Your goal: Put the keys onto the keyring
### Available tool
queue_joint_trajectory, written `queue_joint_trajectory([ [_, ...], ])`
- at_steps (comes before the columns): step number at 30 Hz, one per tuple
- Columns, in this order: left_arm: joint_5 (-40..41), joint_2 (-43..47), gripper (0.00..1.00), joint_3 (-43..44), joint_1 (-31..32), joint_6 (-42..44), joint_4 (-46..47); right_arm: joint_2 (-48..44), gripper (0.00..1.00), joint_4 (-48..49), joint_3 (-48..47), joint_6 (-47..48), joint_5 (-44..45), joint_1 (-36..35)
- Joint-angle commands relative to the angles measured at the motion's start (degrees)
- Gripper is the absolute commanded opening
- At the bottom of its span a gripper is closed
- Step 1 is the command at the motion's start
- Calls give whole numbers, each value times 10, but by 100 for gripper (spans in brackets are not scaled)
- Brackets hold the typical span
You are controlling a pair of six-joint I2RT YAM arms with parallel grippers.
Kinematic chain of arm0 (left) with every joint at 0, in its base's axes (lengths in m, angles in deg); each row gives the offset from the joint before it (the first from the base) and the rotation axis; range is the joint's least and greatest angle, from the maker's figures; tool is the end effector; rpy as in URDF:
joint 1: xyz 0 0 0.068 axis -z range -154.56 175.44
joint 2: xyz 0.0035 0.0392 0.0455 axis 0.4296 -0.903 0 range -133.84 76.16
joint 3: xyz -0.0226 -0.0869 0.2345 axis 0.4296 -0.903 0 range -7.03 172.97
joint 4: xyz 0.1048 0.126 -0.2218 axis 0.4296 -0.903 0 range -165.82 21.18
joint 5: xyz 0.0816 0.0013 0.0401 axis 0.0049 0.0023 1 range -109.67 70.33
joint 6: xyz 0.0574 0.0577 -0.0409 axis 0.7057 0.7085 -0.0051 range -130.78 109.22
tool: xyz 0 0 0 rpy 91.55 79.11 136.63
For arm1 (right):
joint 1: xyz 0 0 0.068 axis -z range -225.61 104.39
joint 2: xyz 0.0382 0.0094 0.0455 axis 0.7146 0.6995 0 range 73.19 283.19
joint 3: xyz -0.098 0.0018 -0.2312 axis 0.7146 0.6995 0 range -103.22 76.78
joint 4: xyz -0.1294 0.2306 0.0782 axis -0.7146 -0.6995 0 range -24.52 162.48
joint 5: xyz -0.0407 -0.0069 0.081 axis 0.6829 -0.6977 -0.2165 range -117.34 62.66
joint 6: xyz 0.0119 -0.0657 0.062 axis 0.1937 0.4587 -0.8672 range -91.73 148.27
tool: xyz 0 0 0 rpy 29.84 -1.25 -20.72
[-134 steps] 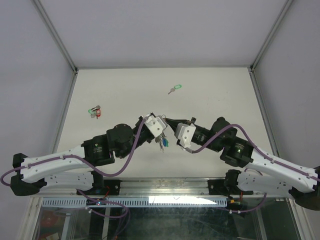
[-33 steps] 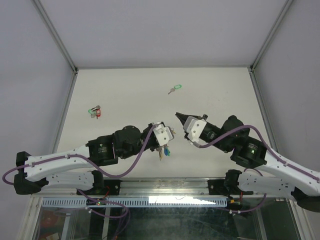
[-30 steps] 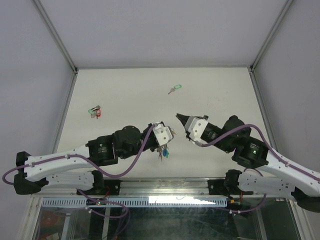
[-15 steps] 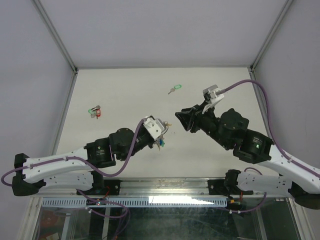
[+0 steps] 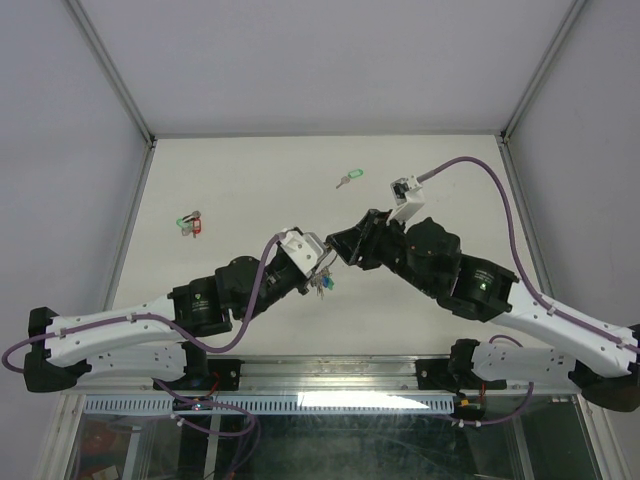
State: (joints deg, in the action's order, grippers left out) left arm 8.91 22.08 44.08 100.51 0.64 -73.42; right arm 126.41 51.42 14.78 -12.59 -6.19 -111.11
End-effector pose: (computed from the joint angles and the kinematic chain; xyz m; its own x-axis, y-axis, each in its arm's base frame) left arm 0.1113 -0.2661 0.3363 0.1106 0.2603 -0.9592 0.7187 0.6457 0.2581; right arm 0.1387 0.2335 0.3741 -0.5262 0.3168 -0.7891 -0.4735 0.6617 0.5814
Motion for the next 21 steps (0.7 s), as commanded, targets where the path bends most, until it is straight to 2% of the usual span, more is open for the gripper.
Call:
queue_joint_trajectory([
  [1,4,21,0,2,6,-9,47,4,42,42,-1,-37,-7,4],
  [9,2,25,0,-3,5,-8,48,7,29,53,9,-49,-22,13],
  [18,4,26,0,-5,5,-6,50,14,26,81,19,-60,-57,21],
  [21,5,27,0,-6,5,-5,50,18,21,89,19,-62,-71,23],
])
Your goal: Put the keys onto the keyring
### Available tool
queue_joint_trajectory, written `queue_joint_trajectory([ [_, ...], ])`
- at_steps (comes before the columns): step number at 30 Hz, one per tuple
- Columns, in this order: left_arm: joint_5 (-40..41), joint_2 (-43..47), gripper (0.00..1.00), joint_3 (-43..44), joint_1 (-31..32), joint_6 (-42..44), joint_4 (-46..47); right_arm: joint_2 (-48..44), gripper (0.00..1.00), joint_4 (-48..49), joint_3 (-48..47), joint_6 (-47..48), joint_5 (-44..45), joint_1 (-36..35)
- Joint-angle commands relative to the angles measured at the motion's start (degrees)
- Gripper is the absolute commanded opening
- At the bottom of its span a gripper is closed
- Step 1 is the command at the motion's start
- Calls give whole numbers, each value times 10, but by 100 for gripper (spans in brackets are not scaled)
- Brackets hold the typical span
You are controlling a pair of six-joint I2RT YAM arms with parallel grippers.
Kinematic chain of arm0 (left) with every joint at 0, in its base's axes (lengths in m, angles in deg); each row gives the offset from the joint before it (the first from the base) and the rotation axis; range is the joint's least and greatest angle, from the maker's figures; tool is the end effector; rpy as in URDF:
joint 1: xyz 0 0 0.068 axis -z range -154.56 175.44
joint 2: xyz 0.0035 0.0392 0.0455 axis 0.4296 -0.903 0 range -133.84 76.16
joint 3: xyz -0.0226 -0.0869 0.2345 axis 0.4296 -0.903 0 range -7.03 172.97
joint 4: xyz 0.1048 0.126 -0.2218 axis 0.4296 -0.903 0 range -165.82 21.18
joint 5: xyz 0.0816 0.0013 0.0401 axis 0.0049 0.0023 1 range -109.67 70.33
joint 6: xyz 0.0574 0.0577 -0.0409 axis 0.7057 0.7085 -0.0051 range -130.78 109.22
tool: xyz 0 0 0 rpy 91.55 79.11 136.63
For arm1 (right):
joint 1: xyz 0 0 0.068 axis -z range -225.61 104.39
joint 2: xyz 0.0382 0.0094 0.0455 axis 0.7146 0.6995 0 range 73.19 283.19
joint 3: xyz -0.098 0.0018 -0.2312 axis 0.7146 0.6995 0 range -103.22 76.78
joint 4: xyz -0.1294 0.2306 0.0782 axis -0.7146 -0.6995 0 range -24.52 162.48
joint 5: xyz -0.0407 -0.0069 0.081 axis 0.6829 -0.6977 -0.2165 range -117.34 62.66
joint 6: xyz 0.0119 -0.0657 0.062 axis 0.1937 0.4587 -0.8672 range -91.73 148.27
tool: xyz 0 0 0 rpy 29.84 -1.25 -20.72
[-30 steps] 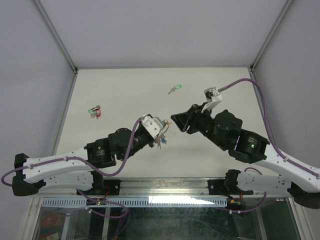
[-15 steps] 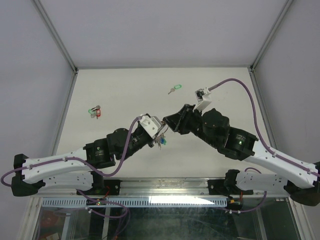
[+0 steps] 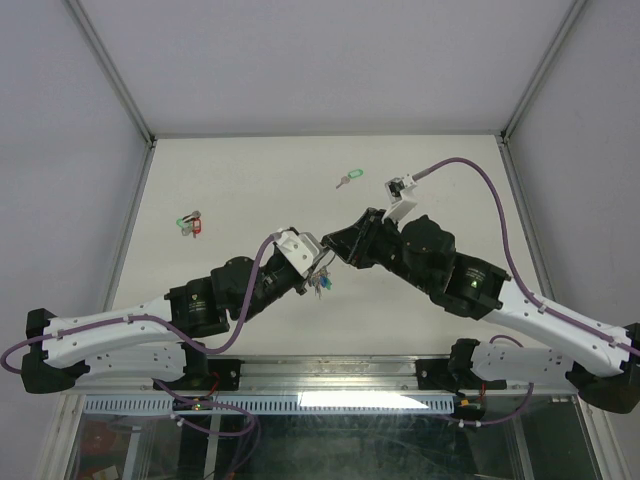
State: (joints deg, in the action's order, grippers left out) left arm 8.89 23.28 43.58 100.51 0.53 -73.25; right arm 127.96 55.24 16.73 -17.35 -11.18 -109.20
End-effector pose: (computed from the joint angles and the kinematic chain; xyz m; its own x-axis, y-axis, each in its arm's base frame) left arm 0.1102 -0.2619 0.3387 0.1130 0.2449 -0.9629 0.7182 0.6496 0.2495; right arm 0.1463 0.2436 0.3630 -0.5927 0.3500 -0.7254 -0.4510 0.6019 0.6590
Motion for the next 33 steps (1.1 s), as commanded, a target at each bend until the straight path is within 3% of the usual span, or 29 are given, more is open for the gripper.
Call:
queue_joint_trajectory([
  [1,5,14,0,-1,5,-4,48,5,18,51,-1,-15,-24,5],
  [5,6,12,0,0,5,-3,48,5,0,52,-2,-15,-32,7],
  [7,7,11,0,-1,5,-2,48,2,0,48,-4,-15,-33,7],
  [11,7,16,18,-7,6,-3,48,-7,0,32,-12,-13,-13,8],
  [16,4,39,28,-27,5,-17,45,-14,0,29,-24,-6,6,8],
  [33,-5,89,31,-72,5,-55,23,-9,0,43,-38,0,9,8],
])
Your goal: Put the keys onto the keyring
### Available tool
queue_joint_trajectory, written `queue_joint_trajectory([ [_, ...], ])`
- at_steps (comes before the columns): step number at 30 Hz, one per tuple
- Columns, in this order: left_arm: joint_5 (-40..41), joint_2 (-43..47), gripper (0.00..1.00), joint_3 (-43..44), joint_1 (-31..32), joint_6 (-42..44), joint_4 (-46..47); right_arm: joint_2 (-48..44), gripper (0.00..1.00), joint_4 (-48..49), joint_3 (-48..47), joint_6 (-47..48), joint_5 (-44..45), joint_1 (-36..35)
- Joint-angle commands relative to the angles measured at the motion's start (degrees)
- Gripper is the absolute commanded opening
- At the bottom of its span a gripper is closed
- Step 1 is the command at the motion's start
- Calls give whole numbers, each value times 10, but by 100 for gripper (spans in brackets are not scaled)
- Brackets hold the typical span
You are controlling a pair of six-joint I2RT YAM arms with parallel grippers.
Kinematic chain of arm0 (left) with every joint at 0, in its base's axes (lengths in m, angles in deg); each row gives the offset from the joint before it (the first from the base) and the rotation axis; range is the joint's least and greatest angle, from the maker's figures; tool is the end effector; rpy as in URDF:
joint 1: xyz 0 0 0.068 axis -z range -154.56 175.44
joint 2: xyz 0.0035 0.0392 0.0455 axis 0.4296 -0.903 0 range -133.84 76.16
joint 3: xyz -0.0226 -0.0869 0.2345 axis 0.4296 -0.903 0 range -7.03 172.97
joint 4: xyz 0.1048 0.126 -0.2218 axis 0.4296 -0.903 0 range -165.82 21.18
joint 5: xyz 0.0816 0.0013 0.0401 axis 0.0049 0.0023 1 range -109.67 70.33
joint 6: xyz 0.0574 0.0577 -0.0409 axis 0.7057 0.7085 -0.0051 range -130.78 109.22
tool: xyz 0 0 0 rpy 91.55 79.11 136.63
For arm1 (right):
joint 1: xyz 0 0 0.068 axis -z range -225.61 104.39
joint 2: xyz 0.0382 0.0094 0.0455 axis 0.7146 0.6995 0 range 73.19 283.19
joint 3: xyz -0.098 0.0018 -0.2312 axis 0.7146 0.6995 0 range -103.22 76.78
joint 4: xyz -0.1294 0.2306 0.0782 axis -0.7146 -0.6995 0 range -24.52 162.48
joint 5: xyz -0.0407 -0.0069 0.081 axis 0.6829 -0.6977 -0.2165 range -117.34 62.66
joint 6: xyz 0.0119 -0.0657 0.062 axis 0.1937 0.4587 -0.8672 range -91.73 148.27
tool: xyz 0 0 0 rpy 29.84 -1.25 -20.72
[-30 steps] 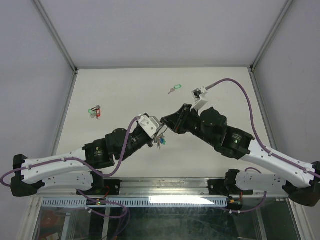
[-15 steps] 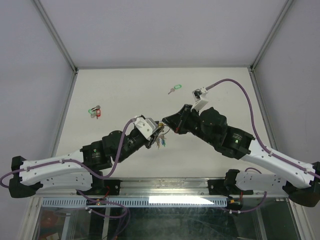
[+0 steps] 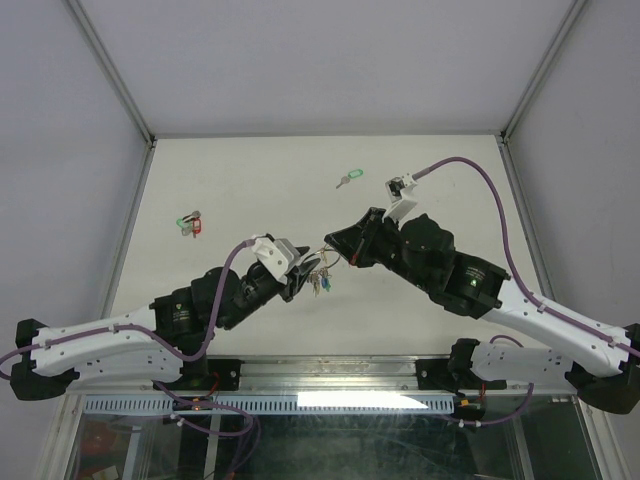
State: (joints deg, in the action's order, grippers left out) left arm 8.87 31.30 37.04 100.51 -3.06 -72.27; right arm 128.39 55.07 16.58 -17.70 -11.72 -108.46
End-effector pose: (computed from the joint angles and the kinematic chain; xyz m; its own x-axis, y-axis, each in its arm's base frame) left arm 0.1034 -0.2365 0.3295 0.0787 0.1631 -0.9835 0.7221 0.6709 0.1690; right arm 0.1496 0.2437 0.3615 -0.5980 0.3515 -0.7203 -0.4416 0.6055 0.6621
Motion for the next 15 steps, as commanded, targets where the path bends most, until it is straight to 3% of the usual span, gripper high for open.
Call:
queue_joint_trajectory([
  [1,-6,9,31,-9,6,-20,13,-15,0,44,-38,4,14,1],
  [8,-2,6,31,-17,5,-24,13,-16,0,38,-47,6,11,1],
  [15,0,-1,23,-17,5,-19,16,-11,0,42,-52,8,-5,1],
])
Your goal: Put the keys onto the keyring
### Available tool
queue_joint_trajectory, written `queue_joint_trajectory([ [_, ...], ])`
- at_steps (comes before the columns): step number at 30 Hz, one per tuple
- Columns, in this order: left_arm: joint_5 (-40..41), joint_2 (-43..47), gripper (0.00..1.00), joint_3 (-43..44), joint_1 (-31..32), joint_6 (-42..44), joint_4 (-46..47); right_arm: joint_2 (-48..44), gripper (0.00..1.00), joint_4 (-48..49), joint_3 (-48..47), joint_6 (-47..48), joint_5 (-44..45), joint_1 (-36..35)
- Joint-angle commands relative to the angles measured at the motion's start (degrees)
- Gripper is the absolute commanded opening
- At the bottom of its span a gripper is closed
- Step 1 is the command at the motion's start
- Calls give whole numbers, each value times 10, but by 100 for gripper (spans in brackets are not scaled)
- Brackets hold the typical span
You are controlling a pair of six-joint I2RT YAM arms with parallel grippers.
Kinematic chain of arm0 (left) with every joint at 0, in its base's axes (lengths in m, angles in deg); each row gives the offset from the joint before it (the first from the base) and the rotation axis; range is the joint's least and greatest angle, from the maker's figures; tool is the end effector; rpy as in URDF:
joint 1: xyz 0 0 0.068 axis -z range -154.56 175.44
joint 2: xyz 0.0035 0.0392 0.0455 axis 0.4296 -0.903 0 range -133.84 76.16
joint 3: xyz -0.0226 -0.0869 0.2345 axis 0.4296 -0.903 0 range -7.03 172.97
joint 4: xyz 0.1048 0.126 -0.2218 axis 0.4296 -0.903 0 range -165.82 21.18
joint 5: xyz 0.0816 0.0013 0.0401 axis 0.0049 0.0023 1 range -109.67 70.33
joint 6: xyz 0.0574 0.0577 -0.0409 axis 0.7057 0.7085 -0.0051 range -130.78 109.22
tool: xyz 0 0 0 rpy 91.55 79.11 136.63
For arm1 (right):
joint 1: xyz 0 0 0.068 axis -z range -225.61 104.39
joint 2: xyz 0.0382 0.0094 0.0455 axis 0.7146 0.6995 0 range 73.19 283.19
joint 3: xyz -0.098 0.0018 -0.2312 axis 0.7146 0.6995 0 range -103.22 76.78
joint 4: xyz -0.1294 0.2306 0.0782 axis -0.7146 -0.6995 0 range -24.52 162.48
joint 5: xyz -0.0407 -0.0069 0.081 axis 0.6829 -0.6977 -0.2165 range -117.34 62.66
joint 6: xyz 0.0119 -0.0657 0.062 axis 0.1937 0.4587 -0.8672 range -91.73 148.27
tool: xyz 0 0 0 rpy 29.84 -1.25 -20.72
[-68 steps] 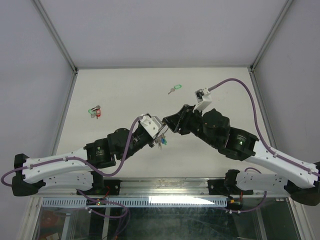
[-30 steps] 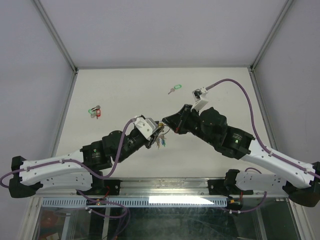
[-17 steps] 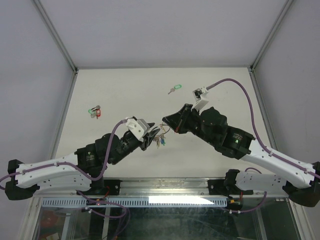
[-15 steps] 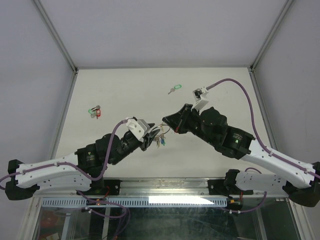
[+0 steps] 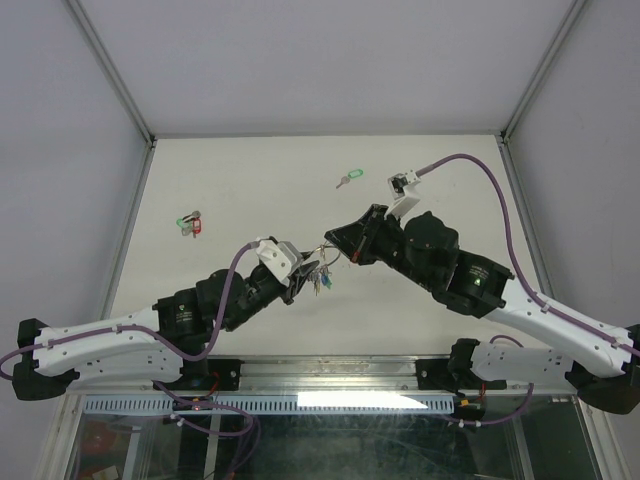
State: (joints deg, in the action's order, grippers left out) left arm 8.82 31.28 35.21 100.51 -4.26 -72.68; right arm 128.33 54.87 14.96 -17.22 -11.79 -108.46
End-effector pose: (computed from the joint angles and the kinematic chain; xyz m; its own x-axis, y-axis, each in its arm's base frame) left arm 0.1037 -0.2378 0.3154 0.0536 0.1864 -0.9810 0.7258 0.6675 0.1665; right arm 0.1487 0.2420 0.3727 -0.5863 0.3625 -0.7245 -0.4550 0.5926 0.6647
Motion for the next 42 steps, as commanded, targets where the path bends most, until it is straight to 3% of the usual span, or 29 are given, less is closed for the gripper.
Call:
queue_joint_trajectory([
  [1,1,-2,23,2,5,-7,21,-8,0,44,-37,3,-6,1],
  [8,2,-3,12,5,5,0,29,-2,0,45,-43,5,-14,1],
  [12,-1,-9,0,9,5,4,33,0,0,45,-44,7,-17,1],
  [24,-17,15,0,27,5,1,19,-18,1,14,-28,25,30,1],
  [26,-45,22,0,33,5,14,8,-23,5,7,-21,30,46,1],
  [33,-56,19,0,67,5,2,-55,-39,33,-37,-11,52,113,1],
  [42,-48,21,0,94,4,-23,-97,-76,41,-63,0,120,176,1],
])
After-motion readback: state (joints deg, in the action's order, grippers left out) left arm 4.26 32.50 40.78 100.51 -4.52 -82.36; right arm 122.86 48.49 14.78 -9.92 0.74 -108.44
